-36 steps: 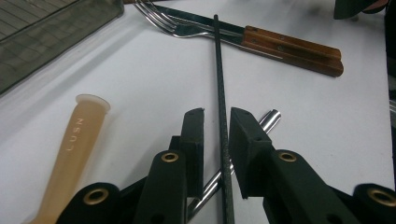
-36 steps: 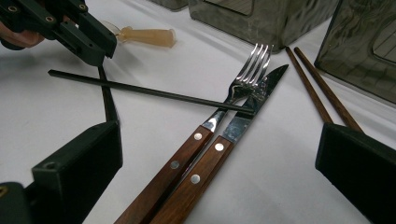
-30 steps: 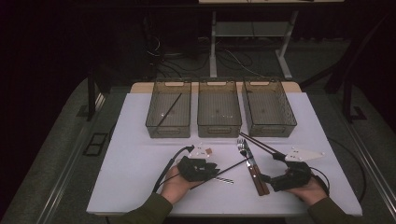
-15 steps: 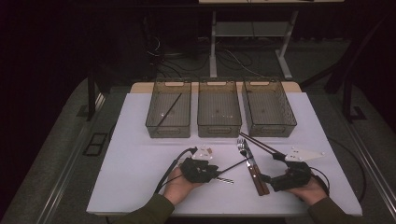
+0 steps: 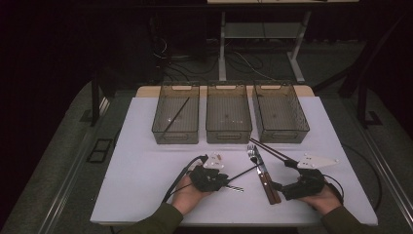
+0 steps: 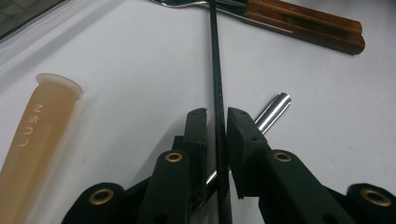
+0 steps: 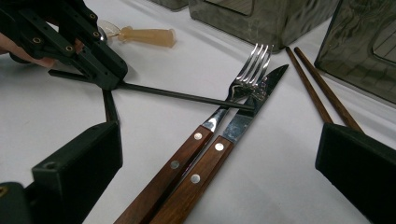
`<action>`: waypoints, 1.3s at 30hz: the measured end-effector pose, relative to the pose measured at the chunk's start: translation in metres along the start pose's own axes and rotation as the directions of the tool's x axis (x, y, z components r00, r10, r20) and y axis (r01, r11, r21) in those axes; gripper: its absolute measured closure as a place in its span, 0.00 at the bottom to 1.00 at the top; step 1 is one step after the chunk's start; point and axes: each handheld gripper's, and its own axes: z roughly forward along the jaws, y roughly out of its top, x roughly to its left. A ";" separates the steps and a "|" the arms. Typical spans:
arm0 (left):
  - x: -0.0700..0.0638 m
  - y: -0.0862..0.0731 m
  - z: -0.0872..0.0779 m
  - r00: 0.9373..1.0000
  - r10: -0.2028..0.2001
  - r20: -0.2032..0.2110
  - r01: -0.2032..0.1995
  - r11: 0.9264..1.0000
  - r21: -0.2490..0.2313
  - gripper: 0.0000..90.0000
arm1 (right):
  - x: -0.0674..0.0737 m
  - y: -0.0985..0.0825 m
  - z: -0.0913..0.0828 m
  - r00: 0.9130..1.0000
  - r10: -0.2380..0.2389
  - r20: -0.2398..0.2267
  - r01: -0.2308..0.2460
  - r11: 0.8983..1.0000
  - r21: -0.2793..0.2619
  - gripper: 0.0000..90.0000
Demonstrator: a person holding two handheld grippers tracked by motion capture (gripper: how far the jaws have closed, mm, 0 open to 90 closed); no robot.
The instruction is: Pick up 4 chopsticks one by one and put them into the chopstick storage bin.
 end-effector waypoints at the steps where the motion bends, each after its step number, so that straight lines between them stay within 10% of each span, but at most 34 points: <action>1: 0.000 0.000 0.000 1.000 -0.001 -0.003 0.001 1.000 -0.002 0.88 | 0.000 0.000 0.000 1.000 0.000 0.000 0.000 1.000 0.000 0.00; 39: 0.000 0.002 -0.002 1.000 0.002 -0.007 -0.002 1.000 0.000 0.95 | 0.000 0.000 0.000 1.000 -0.002 -0.003 0.002 1.000 -0.004 0.00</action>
